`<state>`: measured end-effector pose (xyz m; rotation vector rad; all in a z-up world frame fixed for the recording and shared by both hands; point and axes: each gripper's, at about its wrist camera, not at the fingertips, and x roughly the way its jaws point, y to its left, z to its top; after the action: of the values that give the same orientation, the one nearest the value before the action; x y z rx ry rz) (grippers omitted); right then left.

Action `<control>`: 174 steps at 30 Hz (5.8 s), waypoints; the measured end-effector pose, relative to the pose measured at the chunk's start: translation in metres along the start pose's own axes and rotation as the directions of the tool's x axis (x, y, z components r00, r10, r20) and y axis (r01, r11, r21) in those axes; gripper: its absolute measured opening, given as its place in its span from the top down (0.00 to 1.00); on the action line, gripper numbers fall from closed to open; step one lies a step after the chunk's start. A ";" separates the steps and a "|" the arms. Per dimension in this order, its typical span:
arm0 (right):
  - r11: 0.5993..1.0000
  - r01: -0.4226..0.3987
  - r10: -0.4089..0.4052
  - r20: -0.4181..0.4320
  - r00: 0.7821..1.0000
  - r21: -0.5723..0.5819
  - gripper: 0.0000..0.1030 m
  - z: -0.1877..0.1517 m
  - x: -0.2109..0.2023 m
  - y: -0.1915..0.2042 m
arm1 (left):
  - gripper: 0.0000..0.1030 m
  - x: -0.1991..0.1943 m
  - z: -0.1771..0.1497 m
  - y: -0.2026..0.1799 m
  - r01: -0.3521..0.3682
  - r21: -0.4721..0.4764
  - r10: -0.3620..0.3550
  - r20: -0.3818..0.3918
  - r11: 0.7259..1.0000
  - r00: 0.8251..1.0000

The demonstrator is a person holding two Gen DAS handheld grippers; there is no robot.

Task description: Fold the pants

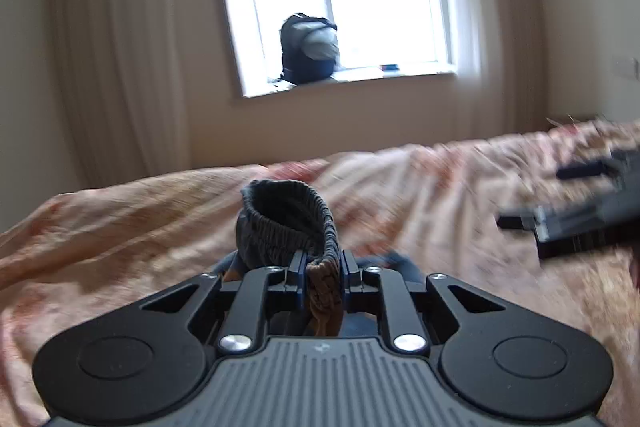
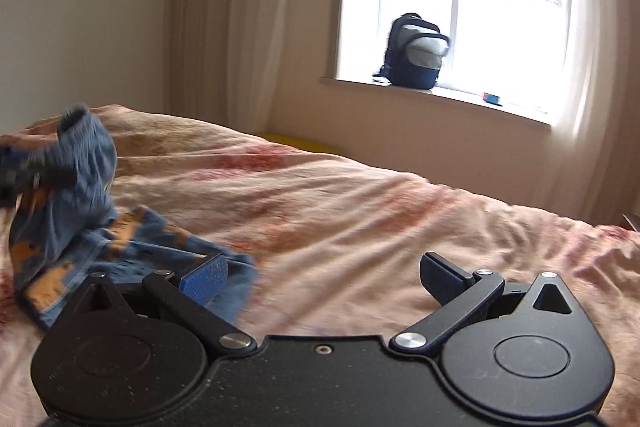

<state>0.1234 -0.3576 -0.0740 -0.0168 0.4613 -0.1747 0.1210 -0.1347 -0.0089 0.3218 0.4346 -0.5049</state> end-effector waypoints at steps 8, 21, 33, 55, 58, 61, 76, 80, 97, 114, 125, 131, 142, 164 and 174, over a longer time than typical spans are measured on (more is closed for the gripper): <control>0.980 -0.037 0.048 -0.048 0.998 0.197 0.01 -0.010 0.009 -0.035 | 0.31 0.027 -0.050 -0.044 0.111 0.162 -0.078 -0.196 0.981 0.978; 0.869 -0.449 0.481 -0.146 0.864 0.208 0.01 -0.022 0.049 0.032 | 0.10 0.016 -0.070 0.024 0.165 0.154 -0.144 -0.138 0.974 0.980; 0.852 -0.452 0.494 -0.121 0.861 0.264 0.53 -0.022 0.093 0.047 | 0.41 0.022 -0.076 0.040 0.308 0.101 -0.297 -0.107 0.946 0.949; 0.857 -0.430 0.480 -0.135 0.867 0.282 0.72 -0.025 0.093 0.050 | 0.53 0.014 -0.075 0.034 0.326 0.192 -0.301 -0.148 0.926 0.942; 0.858 -0.426 0.477 -0.136 0.868 0.285 0.72 -0.025 0.092 0.050 | 0.53 0.012 -0.075 0.032 0.333 0.208 -0.311 -0.135 0.920 0.941; 0.859 -0.423 0.475 -0.140 0.869 0.287 0.72 -0.025 0.093 0.050 | 0.52 0.013 -0.076 0.032 0.337 0.207 -0.314 -0.138 0.918 0.939; 0.857 -0.413 0.471 -0.144 0.870 0.308 0.74 -0.028 0.095 0.050 | 0.93 0.005 -0.091 0.003 0.273 0.450 -0.253 -0.105 0.850 0.962; 0.846 -0.412 0.474 -0.125 0.871 0.337 0.90 -0.027 0.093 0.046 | 0.98 0.009 -0.091 0.004 0.270 0.423 -0.251 -0.101 0.865 0.963; 0.905 -0.299 0.363 -0.183 0.914 0.303 0.93 -0.003 0.052 0.024 | 0.98 0.008 -0.069 0.017 0.463 0.087 -0.452 -0.123 0.882 0.883; 0.978 -0.171 0.195 -0.225 0.955 0.121 0.10 -0.024 0.033 0.062 | 0.00 0.013 -0.070 0.102 0.015 -0.257 -0.070 -0.206 0.966 0.976; 0.989 -0.109 0.080 -0.262 0.962 -0.101 0.01 -0.031 0.015 0.071 | 0.00 0.004 -0.087 0.149 -0.095 -0.410 -0.063 -0.356 0.907 0.932; 0.985 -0.150 0.141 -0.107 0.984 -0.090 0.01 -0.012 0.011 0.081 | 0.00 0.017 -0.045 0.142 0.008 -0.375 -0.067 -0.146 0.927 0.987; 0.993 -0.073 0.097 -0.280 0.955 0.092 0.01 -0.022 0.087 0.046 | 0.00 0.108 -0.065 0.143 0.001 -0.273 -0.080 -0.278 0.962 0.957; 0.992 -0.126 0.126 -0.187 0.974 0.015 0.01 -0.014 0.086 0.063 | 0.00 0.091 -0.059 0.158 0.057 -0.340 -0.158 -0.278 0.939 0.948; 0.994 -0.106 0.105 -0.300 0.948 0.015 0.01 -0.021 0.050 0.074 | 0.00 0.049 -0.068 0.134 -0.021 -0.212 -0.061 -0.374 0.977 0.925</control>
<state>0.1697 -0.2932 -0.1192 0.0336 0.7653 -0.0708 0.2084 -0.0162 -0.0656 0.2068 0.8639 -0.4107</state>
